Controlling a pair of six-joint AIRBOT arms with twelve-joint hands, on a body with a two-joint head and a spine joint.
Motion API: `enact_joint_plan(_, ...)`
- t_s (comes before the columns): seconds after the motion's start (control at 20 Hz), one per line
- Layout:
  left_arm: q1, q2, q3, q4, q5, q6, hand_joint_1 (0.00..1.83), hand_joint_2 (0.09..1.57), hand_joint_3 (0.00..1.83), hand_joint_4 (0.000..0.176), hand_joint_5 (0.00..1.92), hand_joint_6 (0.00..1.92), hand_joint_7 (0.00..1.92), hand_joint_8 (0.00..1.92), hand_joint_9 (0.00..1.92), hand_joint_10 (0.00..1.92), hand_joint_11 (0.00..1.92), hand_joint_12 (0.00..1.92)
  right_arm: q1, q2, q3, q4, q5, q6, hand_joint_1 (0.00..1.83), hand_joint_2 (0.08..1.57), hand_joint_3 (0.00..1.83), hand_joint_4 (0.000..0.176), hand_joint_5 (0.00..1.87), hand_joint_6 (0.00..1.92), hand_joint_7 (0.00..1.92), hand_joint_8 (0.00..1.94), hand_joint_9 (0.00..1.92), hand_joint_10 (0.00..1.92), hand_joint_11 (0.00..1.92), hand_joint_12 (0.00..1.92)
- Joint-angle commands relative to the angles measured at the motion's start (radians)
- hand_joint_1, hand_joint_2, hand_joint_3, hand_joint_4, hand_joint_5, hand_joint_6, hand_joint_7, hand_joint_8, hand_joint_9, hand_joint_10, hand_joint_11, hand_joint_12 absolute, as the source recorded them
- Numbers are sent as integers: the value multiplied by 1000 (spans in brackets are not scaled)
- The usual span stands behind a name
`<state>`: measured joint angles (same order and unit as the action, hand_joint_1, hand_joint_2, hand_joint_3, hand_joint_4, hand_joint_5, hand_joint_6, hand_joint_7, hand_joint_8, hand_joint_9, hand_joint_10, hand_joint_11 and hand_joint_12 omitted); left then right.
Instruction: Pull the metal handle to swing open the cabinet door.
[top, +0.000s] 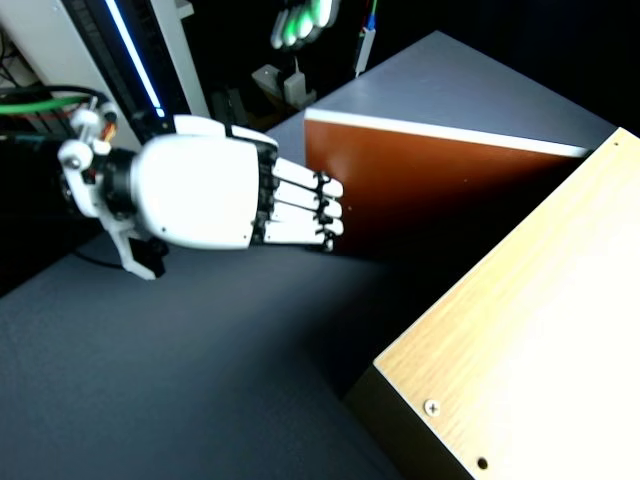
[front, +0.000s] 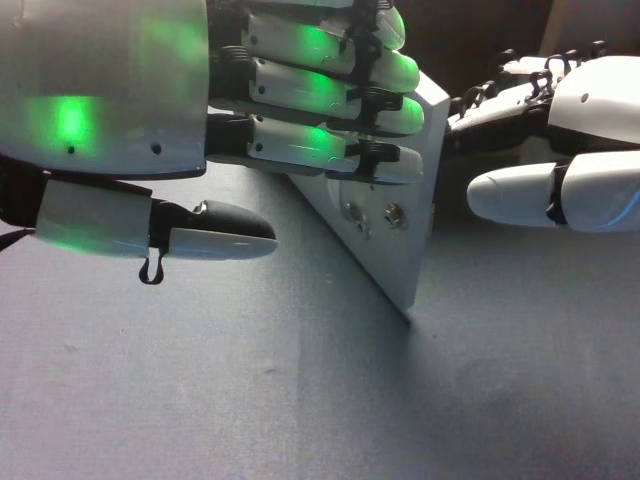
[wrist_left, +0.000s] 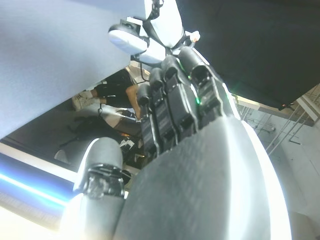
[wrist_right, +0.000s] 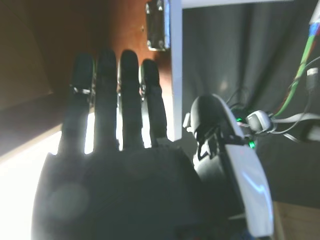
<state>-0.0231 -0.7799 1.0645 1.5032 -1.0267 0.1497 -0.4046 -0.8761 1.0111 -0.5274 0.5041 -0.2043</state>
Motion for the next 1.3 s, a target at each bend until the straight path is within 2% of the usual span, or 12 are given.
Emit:
enact_joint_plan(0.0,-9,10,-2,-97,-25,10,0,1571,76,0,373,1,385,2,358,3,11,839,4,8,-5,22,109,6,0,1512,0,0,445,7,458,2,413,3,0,1031)
enact_joint_plan(0.45,-9,10,-2,-97,-25,10,0,1571,78,0,365,1,378,1,349,0,0,844,-2,-8,-23,22,171,6,0,1517,1,0,447,4,460,1,412,2,0,1020)
enact_joint_plan(0.95,-9,10,-2,-97,-25,10,0,1571,75,0,369,0,379,0,347,0,0,830,-15,-70,-15,2,193,6,0,1517,1,0,435,0,448,0,403,0,0,1027)
enact_joint_plan(1.25,-9,10,-2,-97,-25,10,0,1571,69,0,362,0,376,0,346,0,0,832,-8,-122,16,2,203,6,0,1515,0,0,431,0,453,0,415,3,0,1044)
